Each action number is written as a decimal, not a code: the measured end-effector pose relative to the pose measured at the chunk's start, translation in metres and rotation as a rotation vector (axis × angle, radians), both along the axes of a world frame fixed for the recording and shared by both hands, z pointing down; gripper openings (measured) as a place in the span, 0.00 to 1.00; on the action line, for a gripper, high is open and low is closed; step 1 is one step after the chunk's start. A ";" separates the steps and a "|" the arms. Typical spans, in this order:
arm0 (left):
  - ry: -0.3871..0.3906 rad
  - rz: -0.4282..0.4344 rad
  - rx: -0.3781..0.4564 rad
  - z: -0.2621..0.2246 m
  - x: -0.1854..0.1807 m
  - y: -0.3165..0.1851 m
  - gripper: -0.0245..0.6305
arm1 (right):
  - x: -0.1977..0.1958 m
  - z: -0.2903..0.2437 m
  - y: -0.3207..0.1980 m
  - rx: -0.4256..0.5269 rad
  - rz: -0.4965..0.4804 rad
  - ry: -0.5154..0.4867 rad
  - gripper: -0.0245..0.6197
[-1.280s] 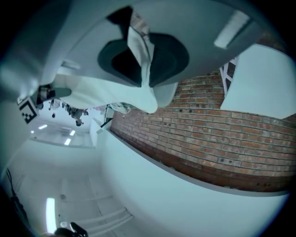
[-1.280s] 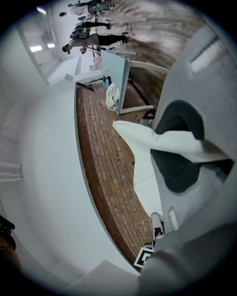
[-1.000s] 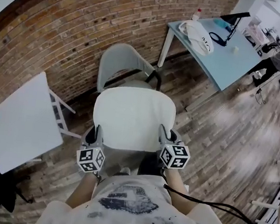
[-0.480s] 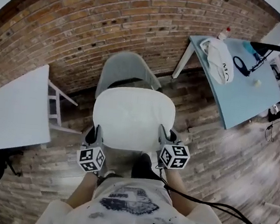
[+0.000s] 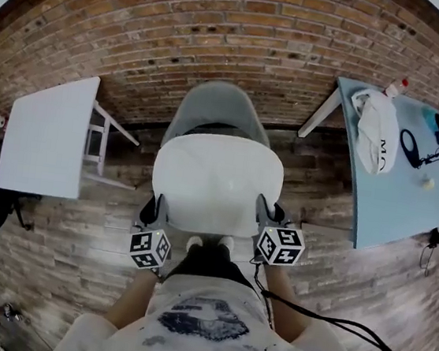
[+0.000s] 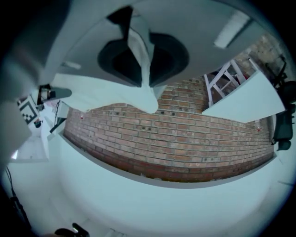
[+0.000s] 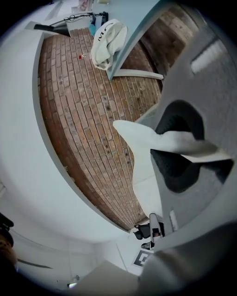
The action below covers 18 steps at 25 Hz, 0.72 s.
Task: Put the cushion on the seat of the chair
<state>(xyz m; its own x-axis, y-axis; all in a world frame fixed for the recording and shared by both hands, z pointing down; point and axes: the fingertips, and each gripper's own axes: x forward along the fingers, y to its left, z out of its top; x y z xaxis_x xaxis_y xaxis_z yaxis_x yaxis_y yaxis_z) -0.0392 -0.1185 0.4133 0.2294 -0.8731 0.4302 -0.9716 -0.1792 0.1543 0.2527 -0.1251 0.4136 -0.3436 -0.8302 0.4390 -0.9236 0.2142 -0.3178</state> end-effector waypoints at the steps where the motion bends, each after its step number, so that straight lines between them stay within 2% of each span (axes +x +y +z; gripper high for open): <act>1: -0.002 -0.008 -0.002 0.002 -0.001 -0.004 0.11 | 0.000 0.003 -0.005 -0.004 -0.007 -0.001 0.11; 7: -0.002 -0.029 -0.017 0.029 -0.005 -0.026 0.11 | -0.005 0.029 -0.033 -0.030 -0.031 0.007 0.11; 18: 0.002 -0.049 -0.072 0.106 -0.013 -0.057 0.11 | -0.011 0.097 -0.076 -0.072 -0.061 0.030 0.11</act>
